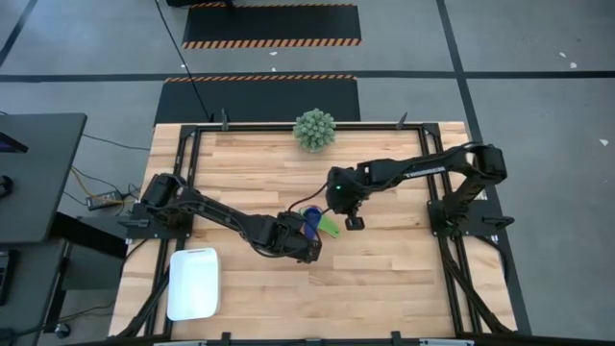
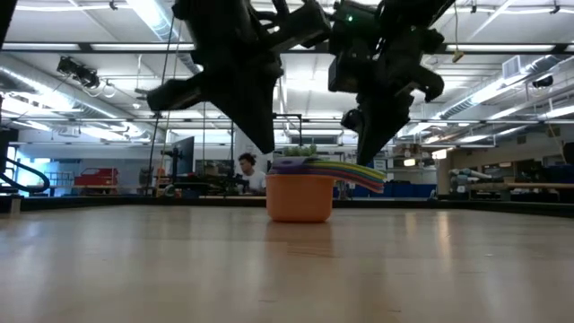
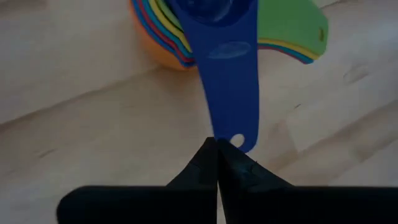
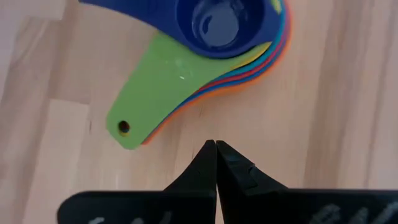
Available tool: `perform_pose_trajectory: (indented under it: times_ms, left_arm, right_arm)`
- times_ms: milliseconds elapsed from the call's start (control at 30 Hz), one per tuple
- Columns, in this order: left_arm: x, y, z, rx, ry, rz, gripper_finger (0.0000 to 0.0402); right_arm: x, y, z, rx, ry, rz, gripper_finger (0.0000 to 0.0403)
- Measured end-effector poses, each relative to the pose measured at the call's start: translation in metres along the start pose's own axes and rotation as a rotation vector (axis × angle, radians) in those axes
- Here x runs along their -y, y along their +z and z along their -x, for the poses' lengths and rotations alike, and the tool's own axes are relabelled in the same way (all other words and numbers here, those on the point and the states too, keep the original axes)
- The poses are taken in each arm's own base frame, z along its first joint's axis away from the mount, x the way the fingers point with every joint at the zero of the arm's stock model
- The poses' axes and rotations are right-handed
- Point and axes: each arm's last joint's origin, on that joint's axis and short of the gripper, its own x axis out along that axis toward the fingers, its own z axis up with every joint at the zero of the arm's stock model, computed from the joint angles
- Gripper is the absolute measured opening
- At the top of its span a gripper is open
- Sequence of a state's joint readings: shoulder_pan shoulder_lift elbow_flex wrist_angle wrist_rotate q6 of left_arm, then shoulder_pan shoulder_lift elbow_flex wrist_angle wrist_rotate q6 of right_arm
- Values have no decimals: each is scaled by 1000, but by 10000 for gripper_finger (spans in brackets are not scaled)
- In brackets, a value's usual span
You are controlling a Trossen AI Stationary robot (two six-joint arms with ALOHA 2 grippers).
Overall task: Nest measuring cups in basket
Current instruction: Stack the purple measuring cup on top of the green measuring cup
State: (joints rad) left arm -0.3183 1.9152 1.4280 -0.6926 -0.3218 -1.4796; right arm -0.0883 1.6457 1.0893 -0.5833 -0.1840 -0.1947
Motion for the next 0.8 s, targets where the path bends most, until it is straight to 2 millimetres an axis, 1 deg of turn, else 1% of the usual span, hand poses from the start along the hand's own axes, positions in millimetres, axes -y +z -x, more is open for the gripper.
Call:
perform_pose_trajectory:
  times_ms: [200,333,600,800]
  left_arm:
    - [-9,-6,-15,2,-29,11,4]
    - [-9,-6,-17,5,-46,16,4]
    - [-7,-4,-18,76,-68,-7,4]
    - [-6,-3,-17,103,-73,-4,4]
  right_arm:
    - [2,-2,-17,-28,60,27,3]
    - [2,0,-17,-12,84,35,3]
    - [-6,2,-17,17,210,37,3]
    - [-13,3,-18,19,219,59,3]
